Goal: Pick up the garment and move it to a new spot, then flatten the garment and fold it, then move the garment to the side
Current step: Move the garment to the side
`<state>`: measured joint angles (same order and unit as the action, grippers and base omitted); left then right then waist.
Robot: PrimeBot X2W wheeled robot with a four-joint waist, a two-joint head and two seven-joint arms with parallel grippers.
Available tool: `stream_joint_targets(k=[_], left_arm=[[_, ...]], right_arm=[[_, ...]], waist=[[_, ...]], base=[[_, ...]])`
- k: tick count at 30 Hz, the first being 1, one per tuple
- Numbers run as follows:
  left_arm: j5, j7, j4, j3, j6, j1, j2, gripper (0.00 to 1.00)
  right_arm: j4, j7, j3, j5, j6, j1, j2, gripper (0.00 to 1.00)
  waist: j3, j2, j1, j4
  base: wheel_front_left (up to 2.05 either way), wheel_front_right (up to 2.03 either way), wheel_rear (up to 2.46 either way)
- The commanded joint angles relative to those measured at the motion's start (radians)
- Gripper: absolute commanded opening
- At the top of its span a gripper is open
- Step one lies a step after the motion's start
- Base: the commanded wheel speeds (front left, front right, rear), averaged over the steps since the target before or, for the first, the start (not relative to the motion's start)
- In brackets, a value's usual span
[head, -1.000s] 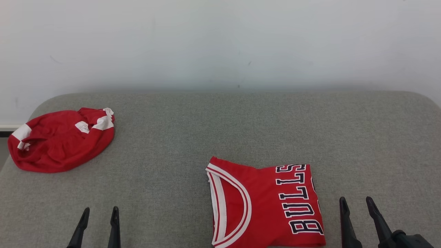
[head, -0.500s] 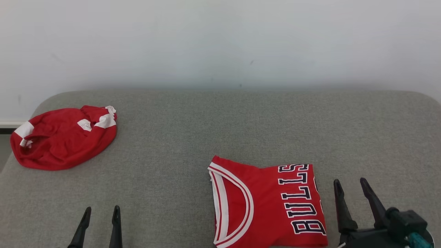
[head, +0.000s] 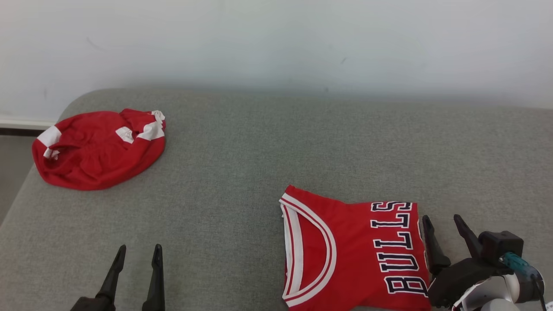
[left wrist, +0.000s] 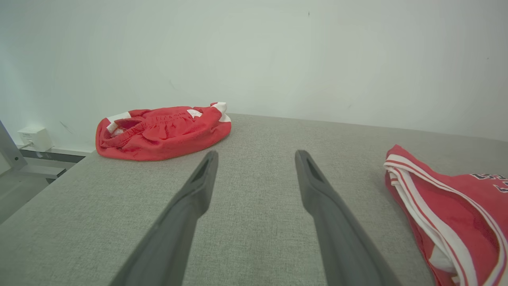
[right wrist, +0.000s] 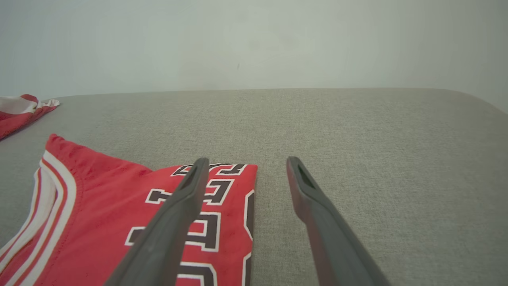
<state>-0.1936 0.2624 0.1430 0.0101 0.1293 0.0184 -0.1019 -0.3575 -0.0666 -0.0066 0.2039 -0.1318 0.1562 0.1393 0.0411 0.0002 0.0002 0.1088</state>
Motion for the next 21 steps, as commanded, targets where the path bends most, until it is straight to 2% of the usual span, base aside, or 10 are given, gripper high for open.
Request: stream_joint_targets(k=[1, 16, 17, 18, 19, 21], left_arm=[[-0.004, 0.003, 0.001, -0.001, 0.000, -0.012, 0.002, 1.00], [-0.015, 0.003, 0.025, 0.005, 0.000, -0.062, -0.001, 1.00], [-0.016, 0.003, 0.027, 0.005, 0.000, -0.062, -0.002, 1.00], [-0.016, 0.003, 0.028, 0.003, 0.000, -0.062, -0.003, 1.00], [-0.016, 0.003, 0.029, 0.001, 0.001, -0.061, -0.004, 1.00], [-0.015, 0.003, 0.029, -0.003, 0.000, -0.059, -0.004, 1.00]], right_arm=[[-0.004, -0.003, -0.001, 0.009, 0.003, 0.013, 0.005, 1.00], [-0.352, 0.002, 0.065, 0.028, 0.003, 0.103, -0.025, 1.00], [-0.368, 0.003, 0.072, 0.032, 0.003, 0.102, -0.029, 0.80], [-0.380, 0.000, 0.078, 0.037, 0.003, 0.105, -0.033, 0.23], [-0.392, 0.003, 0.085, 0.047, 0.003, 0.107, -0.037, 0.00], [-0.408, 0.000, 0.095, 0.060, 0.003, 0.113, -0.036, 0.00]], waist=[[0.017, -0.0002, -0.0002, 0.014], [0.054, -0.0002, -0.0002, 0.027], [0.055, -0.0002, -0.0002, 0.026], [0.056, -0.0002, -0.0002, 0.025], [0.056, -0.0002, -0.0002, 0.024], [0.057, -0.0002, -0.0002, 0.020]], base=[[0.00, 0.00, 0.00], [0.00, 0.00, 0.00], [0.00, 0.00, 0.00], [0.00, 0.00, 0.00], [0.00, 0.00, 0.00], [0.00, 0.00, 0.00]])
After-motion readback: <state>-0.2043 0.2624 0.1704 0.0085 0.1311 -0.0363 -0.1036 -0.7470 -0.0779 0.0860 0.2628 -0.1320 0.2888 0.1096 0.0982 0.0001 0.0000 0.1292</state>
